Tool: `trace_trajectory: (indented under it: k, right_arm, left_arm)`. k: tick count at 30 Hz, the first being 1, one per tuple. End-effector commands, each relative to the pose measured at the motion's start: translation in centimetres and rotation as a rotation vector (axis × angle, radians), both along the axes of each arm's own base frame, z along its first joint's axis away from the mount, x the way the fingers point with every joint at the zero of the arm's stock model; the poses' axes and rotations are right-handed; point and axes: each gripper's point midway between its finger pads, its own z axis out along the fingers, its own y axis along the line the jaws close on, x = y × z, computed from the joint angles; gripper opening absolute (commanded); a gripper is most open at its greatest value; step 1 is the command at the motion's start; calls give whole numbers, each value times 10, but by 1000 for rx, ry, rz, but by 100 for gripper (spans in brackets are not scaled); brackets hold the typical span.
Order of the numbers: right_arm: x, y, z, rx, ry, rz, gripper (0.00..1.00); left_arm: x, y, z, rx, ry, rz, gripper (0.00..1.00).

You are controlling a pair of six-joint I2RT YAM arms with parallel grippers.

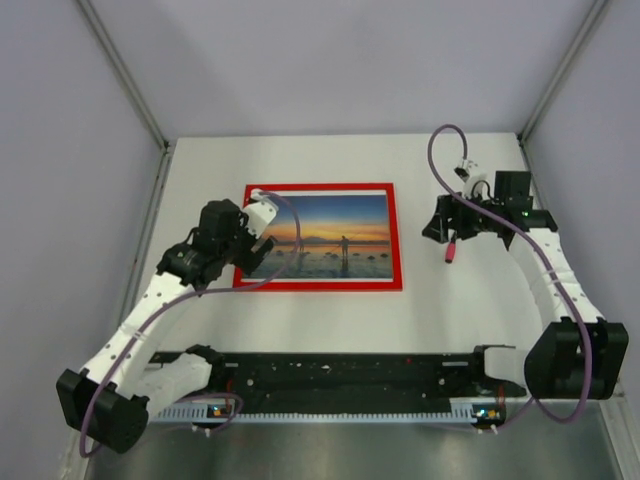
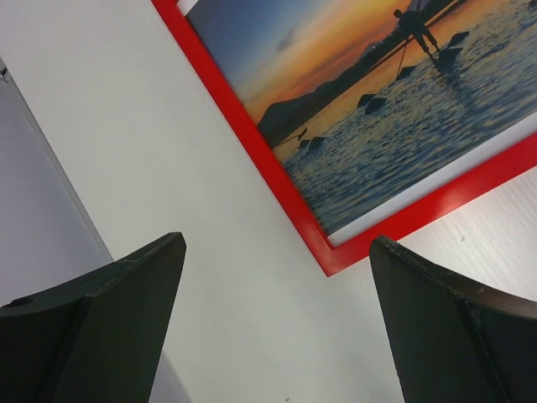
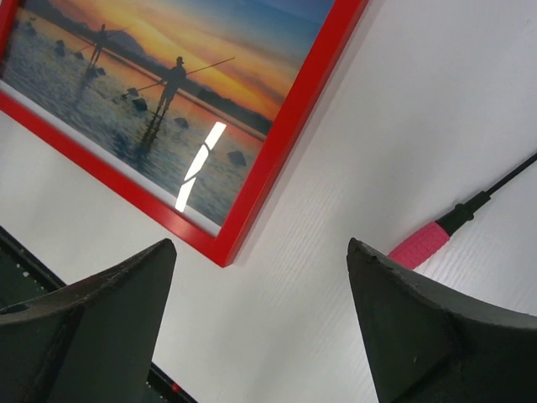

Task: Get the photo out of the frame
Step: Turn over the photo frame at the center of the board.

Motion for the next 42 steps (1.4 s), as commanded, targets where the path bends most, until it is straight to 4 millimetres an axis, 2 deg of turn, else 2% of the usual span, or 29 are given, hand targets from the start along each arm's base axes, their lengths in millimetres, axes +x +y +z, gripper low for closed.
trace_trajectory:
  k: [1,7,12,19,27,35,42]
  right_arm:
    - [6,17,21,-2,-51,65,82]
    - [13,29,10,-18,-13,94,76]
    - [20,40,-3,-43,16,128,72]
    - [27,52,-30,-46,86,153,59]
    - [37,64,-59,-76,138,125,49]
    - [60,67,-73,-62,160,8,45]
    - [68,77,-89,-80,194,-2,43]
  left_arm:
    - [10,8,2,33,-57,45,98]
    - [11,8,-8,17,-58,67,98]
    - [-1,-13,-18,-25,10,-62,98]
    - [-13,-27,-29,13,53,-157,98]
    - [-1,-19,-40,81,60,-78,98]
    - [2,-21,-34,62,35,-73,98]
    - [-2,-21,-33,66,23,-100,98]
